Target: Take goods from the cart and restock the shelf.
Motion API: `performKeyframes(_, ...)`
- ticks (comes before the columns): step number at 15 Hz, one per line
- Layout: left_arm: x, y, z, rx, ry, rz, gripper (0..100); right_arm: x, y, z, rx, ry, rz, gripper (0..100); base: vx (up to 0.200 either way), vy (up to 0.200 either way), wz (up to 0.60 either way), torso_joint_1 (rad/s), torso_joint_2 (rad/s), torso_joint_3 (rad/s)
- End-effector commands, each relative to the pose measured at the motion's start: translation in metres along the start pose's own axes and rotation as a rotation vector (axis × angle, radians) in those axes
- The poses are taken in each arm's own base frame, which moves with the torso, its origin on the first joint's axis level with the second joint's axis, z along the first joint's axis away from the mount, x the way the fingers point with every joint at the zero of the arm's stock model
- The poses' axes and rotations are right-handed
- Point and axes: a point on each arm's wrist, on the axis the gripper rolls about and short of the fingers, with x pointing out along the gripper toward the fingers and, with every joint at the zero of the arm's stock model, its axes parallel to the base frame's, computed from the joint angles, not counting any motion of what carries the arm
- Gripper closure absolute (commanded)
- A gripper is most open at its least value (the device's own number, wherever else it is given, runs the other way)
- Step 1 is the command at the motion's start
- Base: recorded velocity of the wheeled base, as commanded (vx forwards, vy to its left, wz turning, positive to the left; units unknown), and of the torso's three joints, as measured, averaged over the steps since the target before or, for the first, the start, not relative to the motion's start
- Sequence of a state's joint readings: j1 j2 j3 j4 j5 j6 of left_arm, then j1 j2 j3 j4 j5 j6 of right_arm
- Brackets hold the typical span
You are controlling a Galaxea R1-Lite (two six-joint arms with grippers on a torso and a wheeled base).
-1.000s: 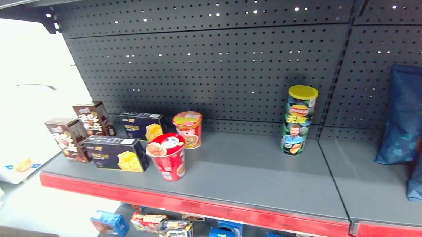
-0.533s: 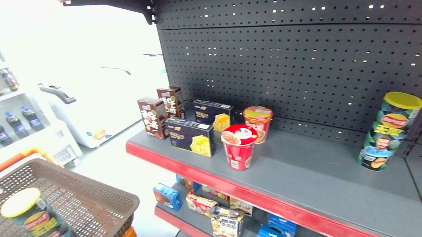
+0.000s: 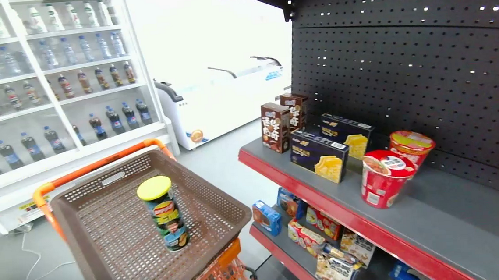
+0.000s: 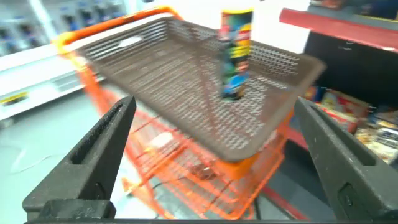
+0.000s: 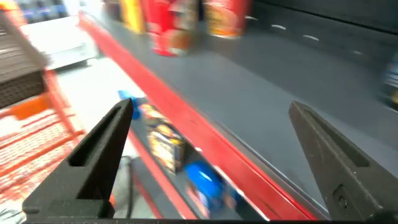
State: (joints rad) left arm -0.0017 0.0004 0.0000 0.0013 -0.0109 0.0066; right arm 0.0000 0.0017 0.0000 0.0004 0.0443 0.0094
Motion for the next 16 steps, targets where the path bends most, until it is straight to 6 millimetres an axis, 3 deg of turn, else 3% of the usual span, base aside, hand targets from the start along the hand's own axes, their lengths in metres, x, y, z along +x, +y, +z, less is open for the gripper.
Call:
performKeyframes(1,0.000,0.000,0.000,0.003,0.000,-0.001,0,0.000,0.000,0.000,0.000,-0.001,0.000,0,0.000,0.000,0.00,0.000,0.00,0.000)
performKeyframes(4,0.000,0.000,0.000,0.004,-0.002,-0.004,0,0.000,0.000,0.000,0.000,-0.001,0.000,0,0.000,0.000,0.00,0.000,0.00,0.000)
performKeyframes(5,-0.003,0.000,0.017,0.008,-0.043,0.002,0,0.000,0.000,0.000,0.000,-0.001,0.000,0,0.000,0.000,0.00,0.000,0.00,0.000)
performKeyframes(7,0.011,0.001,0.094,0.016,0.034,-0.005,0,0.000,0.000,0.000,0.000,-0.001,0.000,0,0.000,0.000,0.00,0.000,0.00,0.000)
performKeyframes(8,0.015,0.000,0.108,0.015,0.037,-0.063,0,0.000,0.000,0.000,0.000,-0.002,0.000,0,0.000,0.000,0.00,0.000,0.00,0.000)
performKeyframes(10,0.035,-0.002,0.113,0.004,0.130,-0.153,0,0.000,0.000,0.000,0.000,-0.001,0.000,0,0.000,0.000,0.00,0.000,0.00,0.000)
performKeyframes(14,0.080,0.001,0.084,-0.027,0.444,-0.054,0,0.000,0.000,0.000,0.000,-0.001,0.000,0,0.000,0.000,0.00,0.000,0.00,0.000)
performKeyframes(16,0.095,0.000,0.081,-0.025,0.507,-0.066,0,0.000,0.000,0.000,0.000,-0.001,0.000,0,0.000,0.000,0.00,0.000,0.00,0.000)
